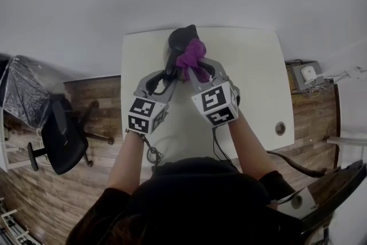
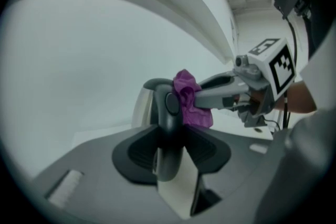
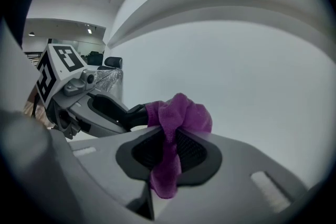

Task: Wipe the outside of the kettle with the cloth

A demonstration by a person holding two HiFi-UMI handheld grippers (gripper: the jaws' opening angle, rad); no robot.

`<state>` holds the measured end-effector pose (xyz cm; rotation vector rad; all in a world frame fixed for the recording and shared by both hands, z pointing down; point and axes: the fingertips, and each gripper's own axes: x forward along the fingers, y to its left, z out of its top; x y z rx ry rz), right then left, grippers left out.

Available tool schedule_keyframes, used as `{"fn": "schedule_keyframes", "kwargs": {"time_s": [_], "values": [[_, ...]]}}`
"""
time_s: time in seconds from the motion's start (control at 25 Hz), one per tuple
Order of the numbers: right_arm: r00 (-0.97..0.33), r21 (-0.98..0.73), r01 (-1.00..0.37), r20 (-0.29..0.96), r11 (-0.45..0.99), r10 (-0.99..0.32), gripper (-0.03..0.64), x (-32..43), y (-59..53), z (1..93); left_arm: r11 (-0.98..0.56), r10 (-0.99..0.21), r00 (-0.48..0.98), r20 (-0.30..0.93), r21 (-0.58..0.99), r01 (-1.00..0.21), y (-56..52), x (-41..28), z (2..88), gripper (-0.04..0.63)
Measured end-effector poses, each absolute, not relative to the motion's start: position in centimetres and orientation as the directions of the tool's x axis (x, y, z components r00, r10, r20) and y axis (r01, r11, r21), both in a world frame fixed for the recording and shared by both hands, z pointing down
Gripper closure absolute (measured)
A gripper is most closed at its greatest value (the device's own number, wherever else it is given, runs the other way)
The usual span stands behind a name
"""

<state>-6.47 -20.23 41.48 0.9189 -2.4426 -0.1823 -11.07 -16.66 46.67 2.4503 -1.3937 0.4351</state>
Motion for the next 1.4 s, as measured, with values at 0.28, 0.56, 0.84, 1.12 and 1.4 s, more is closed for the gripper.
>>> {"fn": "schedule_keyframes", "kwargs": {"time_s": [0.28, 0.56, 0.84, 1.12, 1.4], "values": [[-0.625, 0.255, -0.508, 0.548, 0.823, -0.556, 0.552, -7.2, -18.3, 47.3, -0.501, -0.773, 0.501, 0.389, 0.110, -0.858, -16.6, -11.0, 46.7, 0.430], [-0.591, 0.174, -0.461, 0.672, 0.870, -0.447, 0.552, -8.1, -17.1, 54.9, -0.497, -0.775, 0.498, 0.390, 0.111, -0.860, -16.6, -11.0, 46.7, 0.431], [-0.555, 0.129, -0.457, 0.732, 0.880, -0.395, 0.551, -8.5, -17.2, 58.2, -0.497, -0.777, 0.499, 0.385, 0.112, -0.860, -16.8, -11.0, 46.7, 0.431], [-0.640, 0.087, -0.540, 0.603, 0.837, -0.476, 0.551, -5.7, -18.0, 50.6, -0.496, -0.780, 0.501, 0.375, 0.119, -0.860, -16.9, -11.2, 46.6, 0.431], [-0.683, 0.182, -0.621, 0.351, 0.762, -0.640, 0.551, -2.9, -21.4, 38.3, -0.502, -0.777, 0.505, 0.377, 0.115, -0.858, -16.8, -11.1, 46.7, 0.431]]}}
